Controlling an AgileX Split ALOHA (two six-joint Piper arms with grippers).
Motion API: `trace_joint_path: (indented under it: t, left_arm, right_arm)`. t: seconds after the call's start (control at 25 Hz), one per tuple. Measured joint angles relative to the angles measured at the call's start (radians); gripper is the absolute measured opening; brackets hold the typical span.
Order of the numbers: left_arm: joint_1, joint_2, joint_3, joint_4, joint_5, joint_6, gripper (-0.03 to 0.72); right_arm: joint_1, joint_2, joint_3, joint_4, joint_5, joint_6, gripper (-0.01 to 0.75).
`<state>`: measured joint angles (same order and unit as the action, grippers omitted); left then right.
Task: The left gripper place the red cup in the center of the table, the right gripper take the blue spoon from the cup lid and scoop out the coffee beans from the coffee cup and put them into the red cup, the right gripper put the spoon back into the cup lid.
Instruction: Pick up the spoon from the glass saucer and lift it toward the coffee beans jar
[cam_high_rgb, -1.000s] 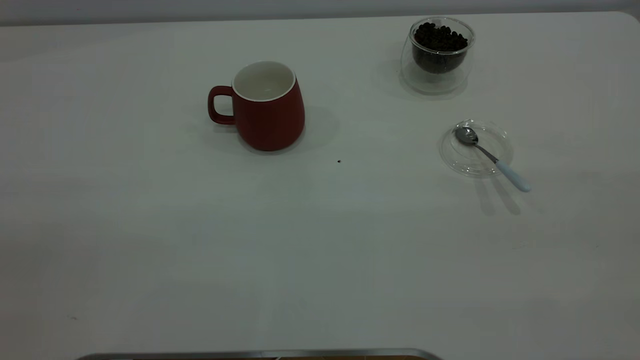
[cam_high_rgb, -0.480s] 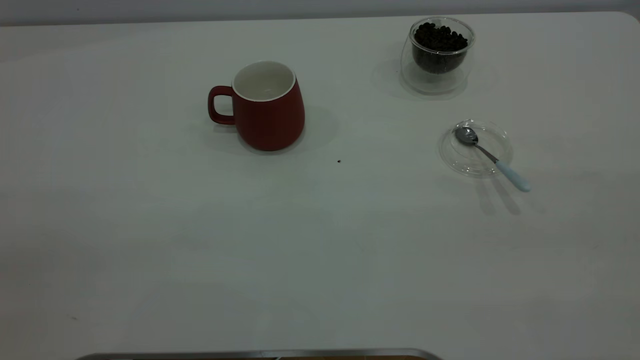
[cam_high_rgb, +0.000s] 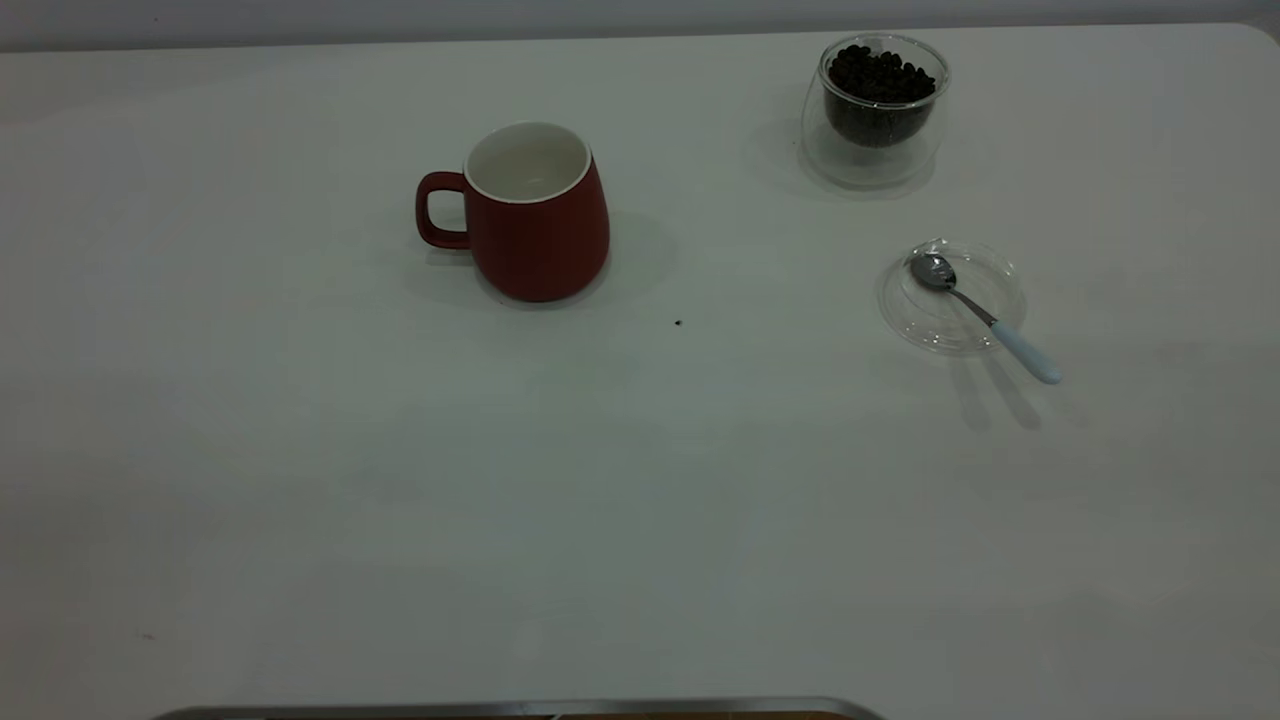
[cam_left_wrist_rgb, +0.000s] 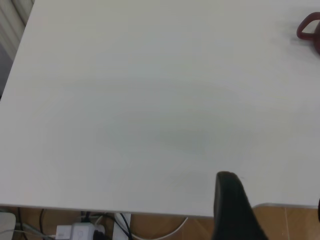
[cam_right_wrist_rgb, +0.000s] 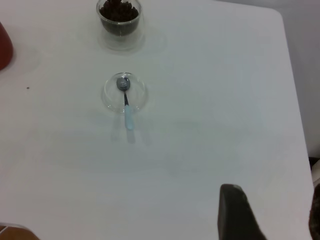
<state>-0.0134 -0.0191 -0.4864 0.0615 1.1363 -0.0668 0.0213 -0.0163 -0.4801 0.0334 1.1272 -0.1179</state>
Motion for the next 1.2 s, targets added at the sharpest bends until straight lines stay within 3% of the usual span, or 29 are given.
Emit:
trace_joint_path:
  t: [0.28,0.6,0.92,1.2]
  left_arm:
    - [0.000,0.000,0.000,0.000,0.000,-0.001,0.466]
    - [0.000,0.000,0.000,0.000,0.001,0.000,0.466]
    - [0.000,0.000,0.000,0.000,0.001,0.000,0.466]
    - [0.000,0.000,0.000,0.000,0.001,0.000,0.466]
  right_arm:
    - [0.000,0.049,-0.035,-0.010,-0.054,0.029,0.402]
    - [0.000,0.598,-0.133,-0.022,-0.408,0.039,0.553]
    - [0.010,1.195,-0.164,0.116,-0.764,-0.009,0.565]
    - [0.038,1.519,-0.203,0.350,-0.884,-0.035,0.565]
